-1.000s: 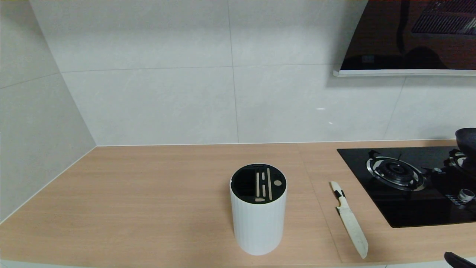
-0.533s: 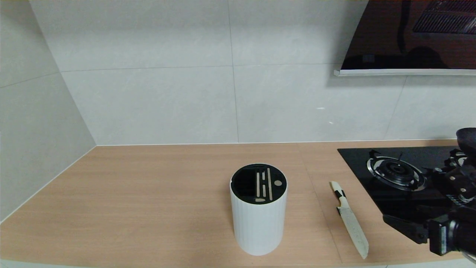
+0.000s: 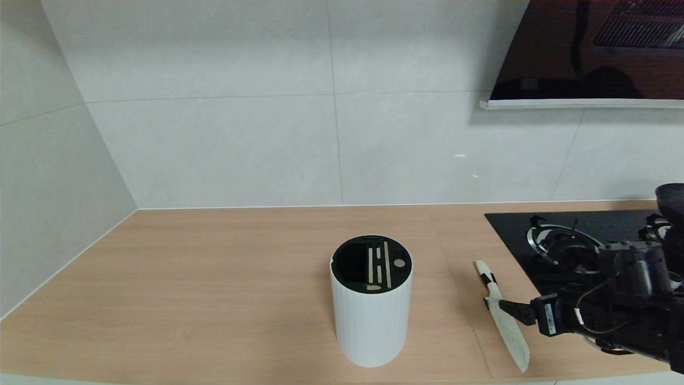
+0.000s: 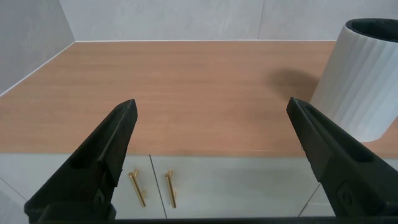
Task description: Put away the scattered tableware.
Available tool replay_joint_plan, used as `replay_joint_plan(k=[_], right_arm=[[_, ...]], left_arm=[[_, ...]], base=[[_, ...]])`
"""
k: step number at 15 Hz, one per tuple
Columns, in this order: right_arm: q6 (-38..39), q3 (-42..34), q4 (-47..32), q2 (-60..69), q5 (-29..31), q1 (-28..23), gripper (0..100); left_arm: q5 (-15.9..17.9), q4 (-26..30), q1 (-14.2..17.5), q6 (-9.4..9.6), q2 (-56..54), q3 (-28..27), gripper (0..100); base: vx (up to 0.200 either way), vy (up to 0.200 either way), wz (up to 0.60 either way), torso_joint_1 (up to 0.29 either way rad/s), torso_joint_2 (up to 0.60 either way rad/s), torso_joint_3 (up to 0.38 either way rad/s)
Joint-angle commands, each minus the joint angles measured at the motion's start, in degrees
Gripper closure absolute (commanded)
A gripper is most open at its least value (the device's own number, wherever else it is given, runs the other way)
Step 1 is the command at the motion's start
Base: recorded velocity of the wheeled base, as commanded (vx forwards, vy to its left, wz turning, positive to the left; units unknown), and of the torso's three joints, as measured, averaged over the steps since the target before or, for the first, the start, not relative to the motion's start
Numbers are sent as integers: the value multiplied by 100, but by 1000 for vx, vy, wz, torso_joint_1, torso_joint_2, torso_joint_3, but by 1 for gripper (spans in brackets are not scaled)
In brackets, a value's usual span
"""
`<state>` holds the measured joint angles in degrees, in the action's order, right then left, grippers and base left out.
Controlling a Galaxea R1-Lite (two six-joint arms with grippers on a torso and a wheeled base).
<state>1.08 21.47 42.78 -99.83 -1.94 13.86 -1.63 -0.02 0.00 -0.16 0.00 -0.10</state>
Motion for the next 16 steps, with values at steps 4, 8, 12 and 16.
replay_joint_plan(k=[4,8,12,16], right_arm=[[-12,147,961,-1751,326,47,0],[-3,182,2068,-2691,712,47,0],[15,182,2868,-3139,950,47,0],[23,217,3290,-3438,1082,38,0]], left_arm=[[-4,2,0,-2,9,1,0],[-4,-6,0,-2,9,1,0],[-4,2,0,-2,9,1,0],[-4,-6,0,-2,9,1,0]], base=[[0,0,0,0,0,0],[0,0,0,0,0,0],[0,0,0,0,0,0],[0,0,0,0,0,0]])
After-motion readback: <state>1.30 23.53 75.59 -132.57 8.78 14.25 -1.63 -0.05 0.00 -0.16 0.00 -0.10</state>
